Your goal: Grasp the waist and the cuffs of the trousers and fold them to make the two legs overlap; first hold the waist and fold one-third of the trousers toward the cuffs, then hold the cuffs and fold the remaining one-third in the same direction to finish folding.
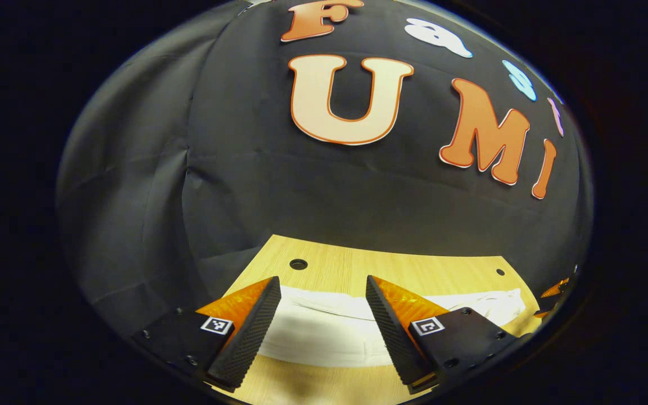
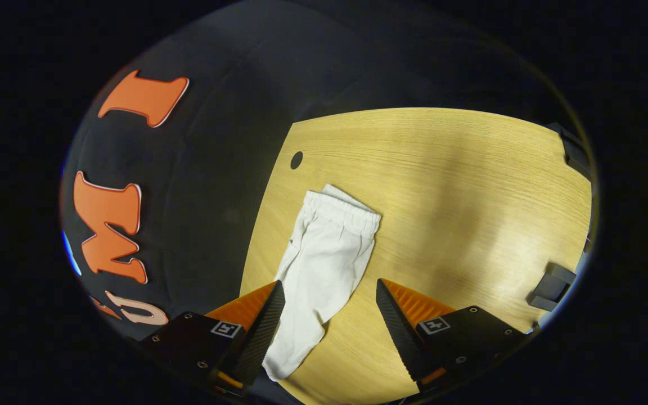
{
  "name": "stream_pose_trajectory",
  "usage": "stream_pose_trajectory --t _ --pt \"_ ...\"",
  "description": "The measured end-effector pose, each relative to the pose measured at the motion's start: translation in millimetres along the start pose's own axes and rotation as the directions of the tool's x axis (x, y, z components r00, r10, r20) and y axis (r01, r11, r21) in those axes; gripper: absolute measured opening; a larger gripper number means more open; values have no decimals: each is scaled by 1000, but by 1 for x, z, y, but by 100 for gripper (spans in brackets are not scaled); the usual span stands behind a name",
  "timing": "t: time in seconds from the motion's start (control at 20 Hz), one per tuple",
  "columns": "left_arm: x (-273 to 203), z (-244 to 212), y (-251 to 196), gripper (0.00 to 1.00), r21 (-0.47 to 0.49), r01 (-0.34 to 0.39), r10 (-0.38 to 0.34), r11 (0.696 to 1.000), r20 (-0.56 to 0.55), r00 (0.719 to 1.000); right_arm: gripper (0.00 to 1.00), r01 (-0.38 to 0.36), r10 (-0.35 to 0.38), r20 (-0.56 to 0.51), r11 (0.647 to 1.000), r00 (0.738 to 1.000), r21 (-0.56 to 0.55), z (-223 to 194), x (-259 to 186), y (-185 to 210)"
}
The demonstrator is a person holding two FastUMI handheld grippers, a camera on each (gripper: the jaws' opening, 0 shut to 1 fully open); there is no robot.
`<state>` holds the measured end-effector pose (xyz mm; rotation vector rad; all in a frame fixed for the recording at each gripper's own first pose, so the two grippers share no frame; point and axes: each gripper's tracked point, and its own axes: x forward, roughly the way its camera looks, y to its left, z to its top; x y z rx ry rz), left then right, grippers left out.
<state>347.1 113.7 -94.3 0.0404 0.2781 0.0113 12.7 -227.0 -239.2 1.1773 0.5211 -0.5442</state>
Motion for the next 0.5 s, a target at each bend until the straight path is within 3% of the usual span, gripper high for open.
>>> stream_pose_trajectory --t 0.25,0.5 --pt "0 -3 2 99 -34 -57 57 998 8 998 98 66 -66 -33 998 997 5 27 39 -19" --pt "-5 -11 3 100 -83 -118 118 989 -10 993 98 88 -85 -88 996 992 30 34 72 -27"
